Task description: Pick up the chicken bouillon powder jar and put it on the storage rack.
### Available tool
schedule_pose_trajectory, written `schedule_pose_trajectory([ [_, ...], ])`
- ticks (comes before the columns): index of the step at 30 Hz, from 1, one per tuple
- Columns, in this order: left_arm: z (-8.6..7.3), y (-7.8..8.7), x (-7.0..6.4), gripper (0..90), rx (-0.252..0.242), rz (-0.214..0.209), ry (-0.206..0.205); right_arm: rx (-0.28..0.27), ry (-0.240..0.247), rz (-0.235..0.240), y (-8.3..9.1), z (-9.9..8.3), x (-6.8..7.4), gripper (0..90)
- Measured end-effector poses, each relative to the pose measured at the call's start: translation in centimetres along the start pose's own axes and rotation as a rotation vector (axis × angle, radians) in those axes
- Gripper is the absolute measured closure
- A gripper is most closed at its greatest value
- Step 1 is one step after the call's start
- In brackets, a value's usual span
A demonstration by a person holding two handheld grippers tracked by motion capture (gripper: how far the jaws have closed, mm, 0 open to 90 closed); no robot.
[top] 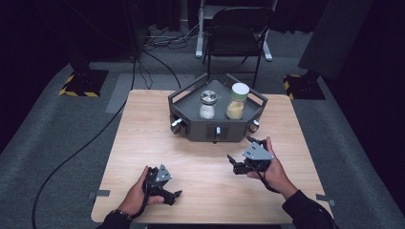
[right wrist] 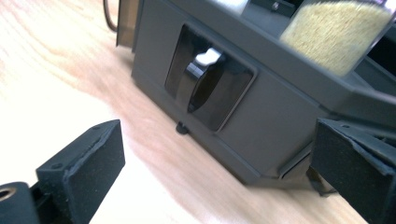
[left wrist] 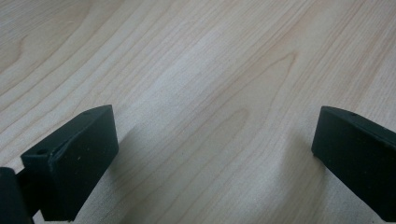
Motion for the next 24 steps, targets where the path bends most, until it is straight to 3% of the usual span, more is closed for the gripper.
schedule_pose_trajectory([
  [14, 0.0, 0.0, 0.0, 0.0, 0.000, 0.000, 0.000, 0.050, 0.004, 0.040, 0.5, -2.2, 1.2, 2.7],
  [24, 0.0, 0.0, 0.0, 0.0, 0.000, 0.000, -0.001, 0.115, 0.011, 0.066, 0.8, -4.4, 1.9, 2.7],
])
Point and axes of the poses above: each handheld gripper's, and its own axes: y roughly backward along the jaws, z roughly out of its top, x roughly to its left, the point moved 10 cm from there along -y, roughly forward along the jaws, and after that the axes turned 13 degrees about z, right-handed, at the moved point
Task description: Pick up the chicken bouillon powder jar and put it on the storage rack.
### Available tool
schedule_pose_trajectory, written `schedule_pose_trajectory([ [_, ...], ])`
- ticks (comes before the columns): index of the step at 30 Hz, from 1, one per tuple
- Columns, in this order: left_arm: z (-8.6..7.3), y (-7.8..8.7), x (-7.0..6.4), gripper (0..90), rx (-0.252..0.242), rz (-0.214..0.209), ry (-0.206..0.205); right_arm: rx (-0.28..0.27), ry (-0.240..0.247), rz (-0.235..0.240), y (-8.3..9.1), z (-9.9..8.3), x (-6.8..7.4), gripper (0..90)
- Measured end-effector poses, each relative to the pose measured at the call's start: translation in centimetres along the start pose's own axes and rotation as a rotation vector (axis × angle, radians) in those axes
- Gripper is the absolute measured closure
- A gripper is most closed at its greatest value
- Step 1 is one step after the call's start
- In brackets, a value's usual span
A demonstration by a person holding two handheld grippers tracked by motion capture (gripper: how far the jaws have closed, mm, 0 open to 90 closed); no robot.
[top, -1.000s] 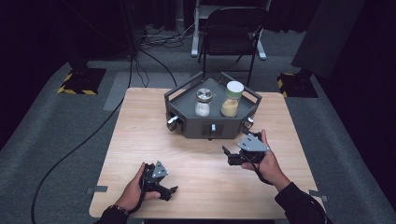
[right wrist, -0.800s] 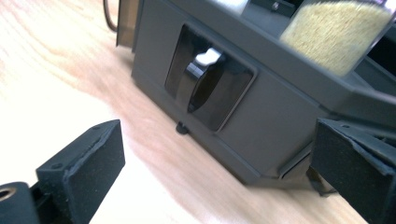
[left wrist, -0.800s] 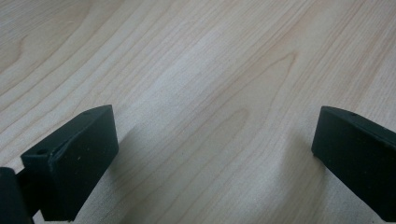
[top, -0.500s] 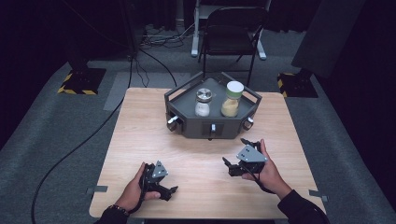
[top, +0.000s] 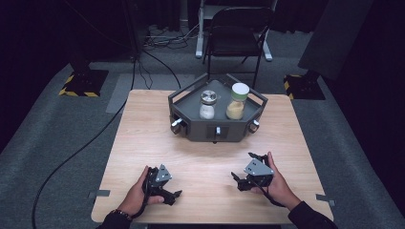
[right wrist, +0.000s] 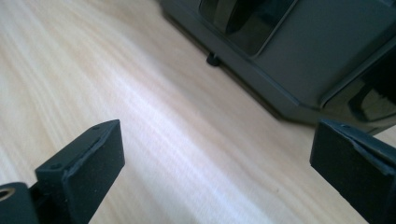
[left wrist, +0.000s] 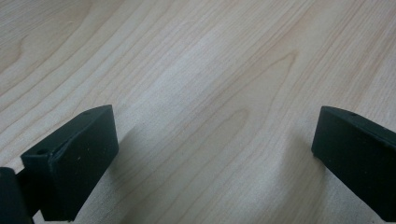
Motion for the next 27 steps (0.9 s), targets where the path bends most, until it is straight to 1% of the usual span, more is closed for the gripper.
schedule_pose_trajectory([
  [5, 0.0, 0.0, 0.0, 0.0, 0.000, 0.000, 0.000, 0.034, 0.014, 0.007, 0.4, -1.2, 0.0, 2.7],
  [13, 0.0, 0.0, 0.0, 0.0, 0.000, 0.000, 0.000, 0.072, 0.010, 0.055, 1.4, -2.9, -0.2, 2.7],
  [18, 0.0, 0.0, 0.0, 0.0, 0.000, 0.000, 0.000, 0.083, -0.020, 0.072, 2.0, -3.9, -0.6, 2.7],
  [22, 0.0, 0.0, 0.0, 0.0, 0.000, 0.000, 0.000, 0.103, -0.050, 0.093, 2.4, -4.6, -1.1, 2.7],
  [24, 0.0, 0.0, 0.0, 0.0, 0.000, 0.000, 0.000, 0.098, -0.074, 0.103, 2.6, -4.9, -1.3, 2.6],
  [27, 0.0, 0.0, 0.0, 0.0, 0.000, 0.000, 0.000, 0.093, -0.093, 0.110, 2.9, -5.4, -1.7, 2.6],
])
Point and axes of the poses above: each handheld gripper's, and its own axes: y roughly backward along the jaws, z roughly out of its top, x roughly to its left, the point moved 10 cm from there along -y, roughly forward along the jaws, and after that the axes turned 13 degrees about z, right-handed, at the moved point
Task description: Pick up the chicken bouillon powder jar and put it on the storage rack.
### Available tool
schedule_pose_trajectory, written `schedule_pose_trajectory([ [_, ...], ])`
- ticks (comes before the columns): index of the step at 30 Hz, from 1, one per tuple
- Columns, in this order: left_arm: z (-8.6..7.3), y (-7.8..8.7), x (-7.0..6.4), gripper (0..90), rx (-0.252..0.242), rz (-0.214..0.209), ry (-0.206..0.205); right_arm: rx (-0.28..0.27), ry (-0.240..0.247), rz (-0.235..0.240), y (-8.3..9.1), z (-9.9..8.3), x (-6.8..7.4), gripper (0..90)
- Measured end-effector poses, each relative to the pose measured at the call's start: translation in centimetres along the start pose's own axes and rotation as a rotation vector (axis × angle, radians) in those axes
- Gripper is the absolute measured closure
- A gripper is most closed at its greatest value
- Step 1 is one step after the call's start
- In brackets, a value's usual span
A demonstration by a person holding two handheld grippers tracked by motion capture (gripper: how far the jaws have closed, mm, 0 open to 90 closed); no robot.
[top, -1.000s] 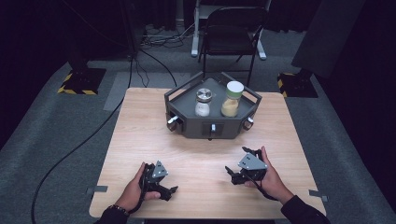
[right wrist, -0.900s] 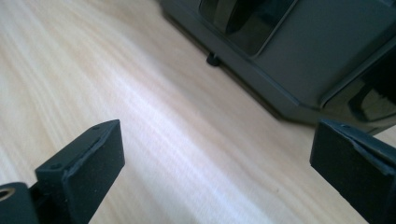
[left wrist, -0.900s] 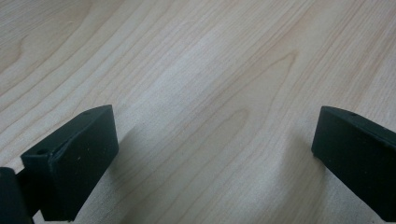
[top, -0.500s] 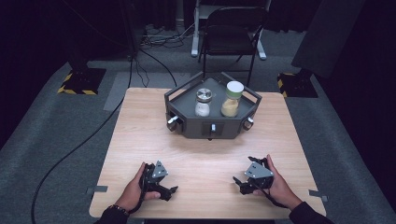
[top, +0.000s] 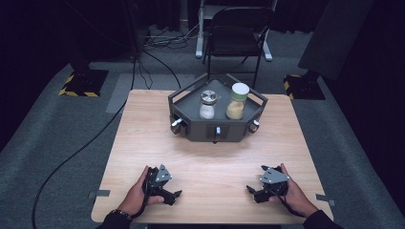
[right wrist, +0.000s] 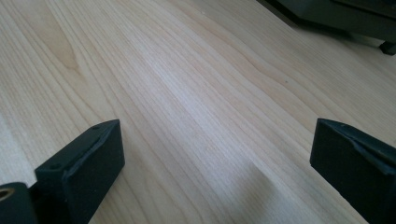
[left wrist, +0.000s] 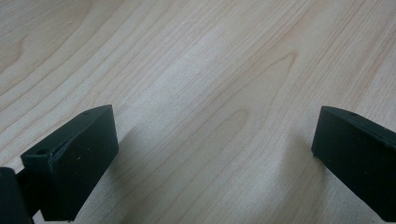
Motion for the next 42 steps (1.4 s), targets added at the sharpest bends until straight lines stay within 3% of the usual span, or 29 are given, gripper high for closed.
schedule_pose_trajectory([
  [3, 0.0, 0.0, 0.0, 0.0, 0.000, 0.000, 0.000, -0.005, -0.057, 0.045, 0.3, -0.4, -0.8, 2.6],
  [13, 0.0, 0.0, 0.0, 0.0, 0.000, -0.001, 0.000, 0.031, -0.170, 0.162, 0.6, -0.9, -2.8, 0.2],
  [42, 0.0, -0.1, 0.1, 0.0, -0.001, -0.003, -0.002, 0.032, -0.163, 0.172, 0.8, -1.1, -3.2, 0.1],
])
Point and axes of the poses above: each handheld gripper's, and its own axes: y roughly backward along the jaws, z roughly out of its top, x roughly to its left, the point moved 10 cm from there along -y, roughly forward along the jaws, and after that the axes turned 13 degrees about z, right-handed, at the moved point
